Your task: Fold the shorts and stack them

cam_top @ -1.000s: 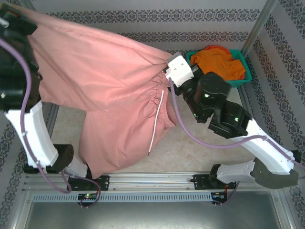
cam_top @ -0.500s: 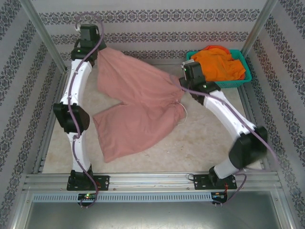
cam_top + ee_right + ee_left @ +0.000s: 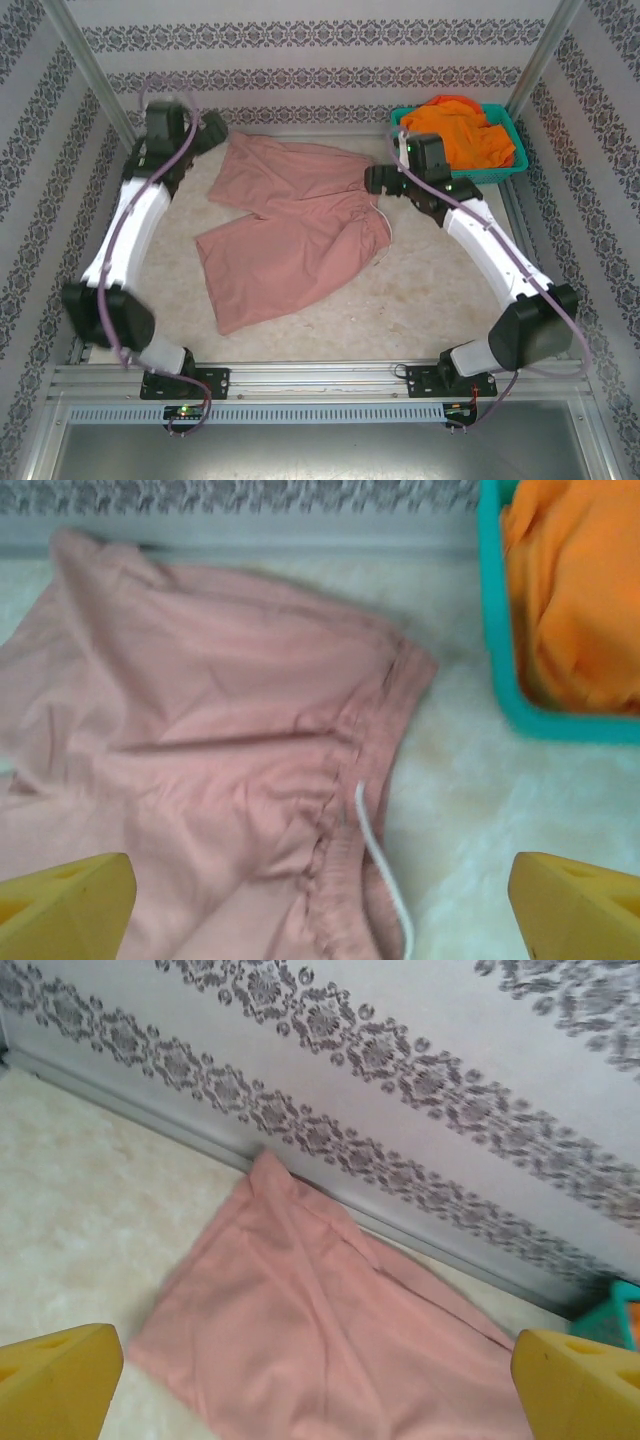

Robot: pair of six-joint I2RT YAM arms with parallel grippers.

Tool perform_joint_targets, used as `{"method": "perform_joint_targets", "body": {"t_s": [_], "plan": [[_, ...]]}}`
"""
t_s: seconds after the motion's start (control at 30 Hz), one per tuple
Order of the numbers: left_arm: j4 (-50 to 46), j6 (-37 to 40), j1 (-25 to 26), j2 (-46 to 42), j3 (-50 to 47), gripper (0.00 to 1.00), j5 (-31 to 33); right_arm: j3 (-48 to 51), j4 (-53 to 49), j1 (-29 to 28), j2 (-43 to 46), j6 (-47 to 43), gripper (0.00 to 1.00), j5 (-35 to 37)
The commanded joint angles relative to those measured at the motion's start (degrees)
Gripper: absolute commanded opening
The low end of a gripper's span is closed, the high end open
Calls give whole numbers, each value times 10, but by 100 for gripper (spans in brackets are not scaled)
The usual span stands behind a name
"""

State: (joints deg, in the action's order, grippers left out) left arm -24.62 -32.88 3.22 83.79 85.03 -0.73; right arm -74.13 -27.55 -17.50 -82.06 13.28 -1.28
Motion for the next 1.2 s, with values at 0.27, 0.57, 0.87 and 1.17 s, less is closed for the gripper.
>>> {"method": "perform_joint_targets", "body": {"t_s": [0.27, 0.57, 0.87, 1.17], "plan": [[61, -150, 52, -171, -451, 100, -59, 132, -6, 27, -60, 48, 96, -111], [160, -148, 51, -94, -517, 100, -36, 104, -13, 55, -151, 29, 83, -127], [188, -133, 4, -4, -488, 100, -46, 94, -11, 60, -186, 19, 56, -173], [196, -127, -11, 46, -463, 100, -49, 97, 10, 60, -214, 34, 41, -216]]}}
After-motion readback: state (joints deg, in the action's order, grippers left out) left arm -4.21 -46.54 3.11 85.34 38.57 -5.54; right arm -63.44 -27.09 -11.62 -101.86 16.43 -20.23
